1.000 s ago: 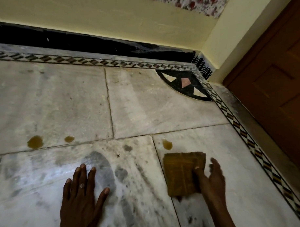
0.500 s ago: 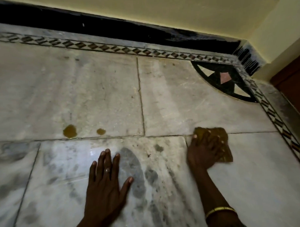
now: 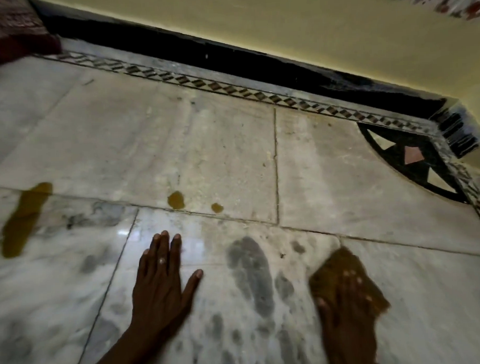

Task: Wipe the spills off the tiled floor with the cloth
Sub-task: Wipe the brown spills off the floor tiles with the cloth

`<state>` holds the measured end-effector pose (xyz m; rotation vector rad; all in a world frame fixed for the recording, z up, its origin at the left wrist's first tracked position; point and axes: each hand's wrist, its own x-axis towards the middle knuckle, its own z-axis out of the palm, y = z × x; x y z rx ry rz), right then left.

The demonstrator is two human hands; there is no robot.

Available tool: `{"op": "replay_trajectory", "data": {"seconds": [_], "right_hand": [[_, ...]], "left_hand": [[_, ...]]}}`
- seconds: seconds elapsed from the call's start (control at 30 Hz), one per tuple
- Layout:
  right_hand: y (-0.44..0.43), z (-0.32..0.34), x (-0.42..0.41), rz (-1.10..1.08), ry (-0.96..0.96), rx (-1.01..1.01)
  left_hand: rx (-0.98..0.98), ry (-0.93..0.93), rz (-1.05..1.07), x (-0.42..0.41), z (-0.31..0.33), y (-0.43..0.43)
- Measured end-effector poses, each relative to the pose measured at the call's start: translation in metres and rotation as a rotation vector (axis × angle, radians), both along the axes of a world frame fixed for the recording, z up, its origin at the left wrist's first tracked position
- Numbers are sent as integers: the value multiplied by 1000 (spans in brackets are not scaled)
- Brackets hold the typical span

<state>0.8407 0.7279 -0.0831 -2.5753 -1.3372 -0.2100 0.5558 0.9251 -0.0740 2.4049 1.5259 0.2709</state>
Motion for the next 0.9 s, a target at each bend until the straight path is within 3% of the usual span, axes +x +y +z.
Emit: {"op": "replay_trajectory", "data": {"seconds": [0.1, 0.17, 0.37, 0.57, 0.7, 0.83, 0.9], "right_hand": [[62, 12, 7, -275, 147, -10], [123, 17, 0, -293, 204, 26], [248, 18, -111, 100, 129, -56], [162, 15, -104, 391, 104, -161], [123, 27, -75, 136, 216, -206], [183, 31, -93, -188, 285, -127], [233, 30, -113, -203, 297, -117]], "left_hand": [[-7, -6, 8, -9, -2, 5], [3, -19, -1, -7, -3, 4], [55, -21, -67, -22, -5, 24], [30, -90, -50, -29, -6, 30], [6, -143, -65, -38, -2, 31], [4, -137, -90, -59, -2, 25], [22, -115, -67, -72, -1, 25]]}}
